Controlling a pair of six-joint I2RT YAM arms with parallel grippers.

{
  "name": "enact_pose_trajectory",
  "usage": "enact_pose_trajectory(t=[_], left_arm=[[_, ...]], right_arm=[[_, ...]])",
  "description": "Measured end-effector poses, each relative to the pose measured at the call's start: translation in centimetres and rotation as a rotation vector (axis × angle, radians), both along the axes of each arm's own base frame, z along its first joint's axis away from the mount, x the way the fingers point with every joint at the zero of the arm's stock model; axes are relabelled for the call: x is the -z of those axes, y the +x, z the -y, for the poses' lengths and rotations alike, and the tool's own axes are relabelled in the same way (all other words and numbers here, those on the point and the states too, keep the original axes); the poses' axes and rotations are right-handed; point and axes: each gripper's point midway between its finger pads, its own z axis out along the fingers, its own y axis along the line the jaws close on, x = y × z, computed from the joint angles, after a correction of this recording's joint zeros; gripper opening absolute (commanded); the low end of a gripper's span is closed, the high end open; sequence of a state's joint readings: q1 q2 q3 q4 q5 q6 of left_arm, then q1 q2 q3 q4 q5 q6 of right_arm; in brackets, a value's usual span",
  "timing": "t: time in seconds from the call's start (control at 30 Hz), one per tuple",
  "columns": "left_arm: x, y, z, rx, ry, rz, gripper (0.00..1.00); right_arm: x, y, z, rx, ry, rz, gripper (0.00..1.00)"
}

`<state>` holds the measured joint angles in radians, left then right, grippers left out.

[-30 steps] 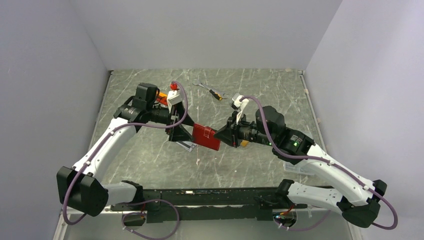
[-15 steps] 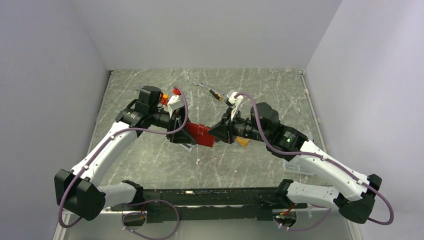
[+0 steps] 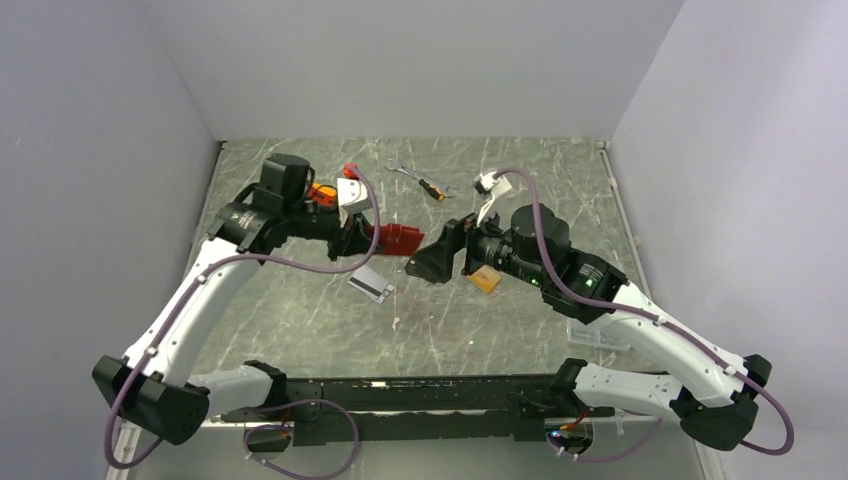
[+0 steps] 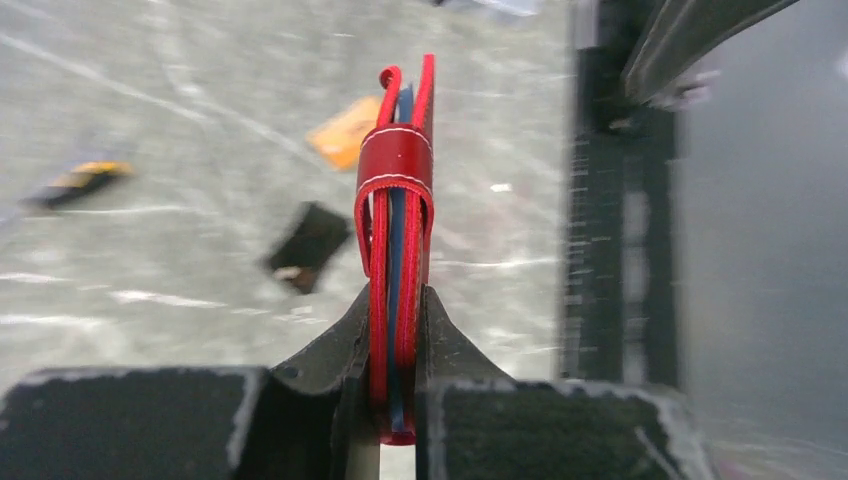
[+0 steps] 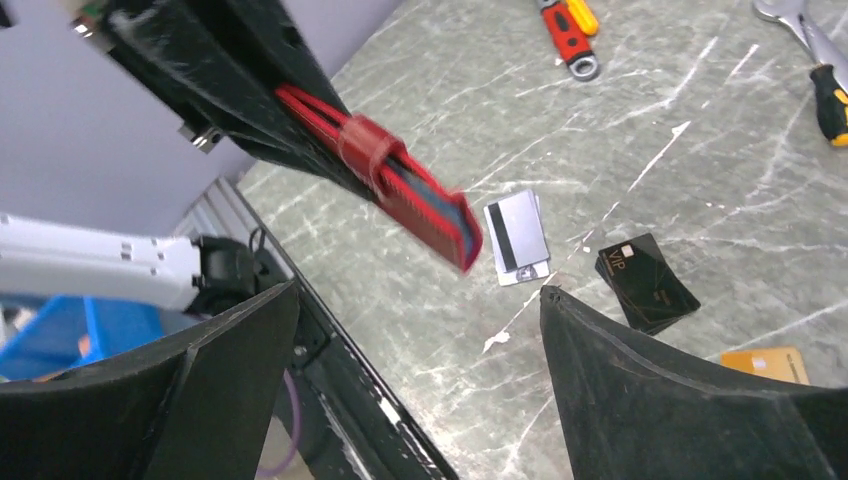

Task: Put the credit cards into the card holder
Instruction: Open the card holder at the center of the board.

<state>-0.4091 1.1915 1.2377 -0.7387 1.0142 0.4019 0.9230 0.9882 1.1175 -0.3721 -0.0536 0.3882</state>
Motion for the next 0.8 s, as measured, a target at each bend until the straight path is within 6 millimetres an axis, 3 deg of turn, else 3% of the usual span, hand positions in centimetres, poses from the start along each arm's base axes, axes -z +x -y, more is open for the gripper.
enact_pose_trajectory(t=[0.13, 0.27, 0.43, 0.63, 0.8], left_arm=[[-3.0, 2.7, -2.2, -0.119, 0.117, 0.344, 0.0], [-4.2, 1.6, -3.6, -0.167, 0.187, 0.675, 0.0], [-1.8, -1.0, -2.9, -0.108, 0.247, 0.966, 0.0], [1.0, 0.2, -1.3, -0.11, 0.401, 1.216, 0.0], [0.0, 1.2, -0.8, -0.177, 0.451, 1.413, 0.0]], right_arm=[[-1.3, 1.0, 0.7, 0.102, 0.078, -0.091, 1.0], [-1.2, 2.7, 0.7, 0.17, 0.161, -0.222, 1.0], [0.5, 3.9, -0.5, 0.182, 0.284, -0.389, 0.99], [0.0, 3.4, -2.8, 0.102, 0.374, -0.49, 0.95], [1.0, 3.2, -2.9, 0.106, 0.375, -0.534, 0.93]])
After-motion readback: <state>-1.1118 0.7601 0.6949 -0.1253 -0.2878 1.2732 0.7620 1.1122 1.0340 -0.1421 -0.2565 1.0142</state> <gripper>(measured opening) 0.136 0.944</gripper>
